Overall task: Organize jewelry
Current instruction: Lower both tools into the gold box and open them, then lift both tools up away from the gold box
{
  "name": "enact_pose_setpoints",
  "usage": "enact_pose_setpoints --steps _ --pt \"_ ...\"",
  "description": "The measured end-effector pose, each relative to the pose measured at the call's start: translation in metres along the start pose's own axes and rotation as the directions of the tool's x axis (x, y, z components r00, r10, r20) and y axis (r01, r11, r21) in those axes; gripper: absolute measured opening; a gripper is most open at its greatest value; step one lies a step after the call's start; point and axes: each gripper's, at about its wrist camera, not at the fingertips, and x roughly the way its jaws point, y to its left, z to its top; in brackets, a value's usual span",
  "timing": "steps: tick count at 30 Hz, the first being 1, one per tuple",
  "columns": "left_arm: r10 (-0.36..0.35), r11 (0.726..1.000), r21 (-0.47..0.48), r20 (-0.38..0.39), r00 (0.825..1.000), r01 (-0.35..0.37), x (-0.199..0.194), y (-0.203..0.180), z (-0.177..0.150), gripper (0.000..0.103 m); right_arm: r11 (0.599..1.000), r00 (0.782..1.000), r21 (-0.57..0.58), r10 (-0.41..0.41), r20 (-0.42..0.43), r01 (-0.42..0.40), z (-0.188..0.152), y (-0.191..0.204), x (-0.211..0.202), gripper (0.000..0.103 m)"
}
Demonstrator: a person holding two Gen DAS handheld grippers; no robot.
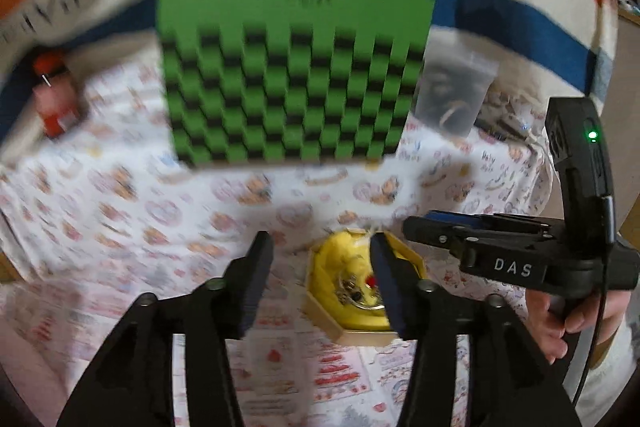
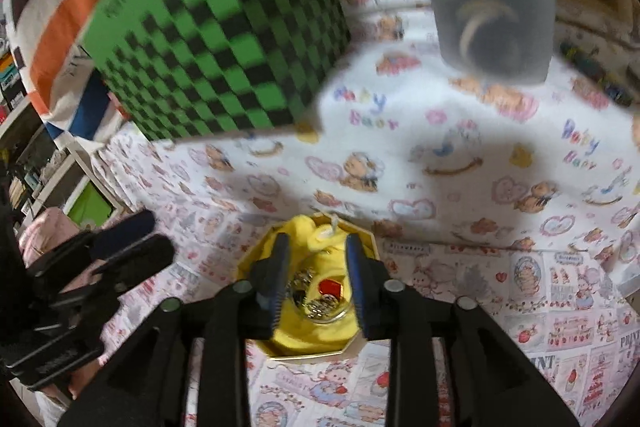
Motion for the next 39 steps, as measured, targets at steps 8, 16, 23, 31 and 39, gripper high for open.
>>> enact_pose_setpoints --steps 8,16,23,31,39 --pt "0.054 0.998 -0.039 0.231 0.971 -0.047 -0.073 0.017 0.005 0.083 0.997 0.983 -0.045 -0.046 0.177 0.055 -0.004 0.017 -0.069 0.064" --pt "0.098 0.995 -0.041 0.353 0.931 -0.089 -0.112 0.021 -0.007 0.102 0.989 0.910 -0.084 -0.077 0.407 0.121 -0.029 0.031 -0.133 0.103" --pt "0.114 0.992 0.002 0.383 0.917 -0.124 -0.112 0.013 -0.030 0.102 0.963 0.856 -0.130 -0.144 0.497 0.237 -0.057 0.046 -0.141 0.103" --pt "0.143 0.989 -0.013 0.389 0.910 -0.149 -0.097 0.014 -0.062 0.102 0.944 0.821 -0.154 -0.166 0.547 0.293 -0.094 0.052 -0.132 0.103" --pt "0.112 0.994 -0.028 0.337 0.935 -0.109 -0.075 0.019 -0.082 0.102 0.951 0.831 -0.130 -0.171 0.530 0.279 -0.111 0.041 -0.111 0.103"
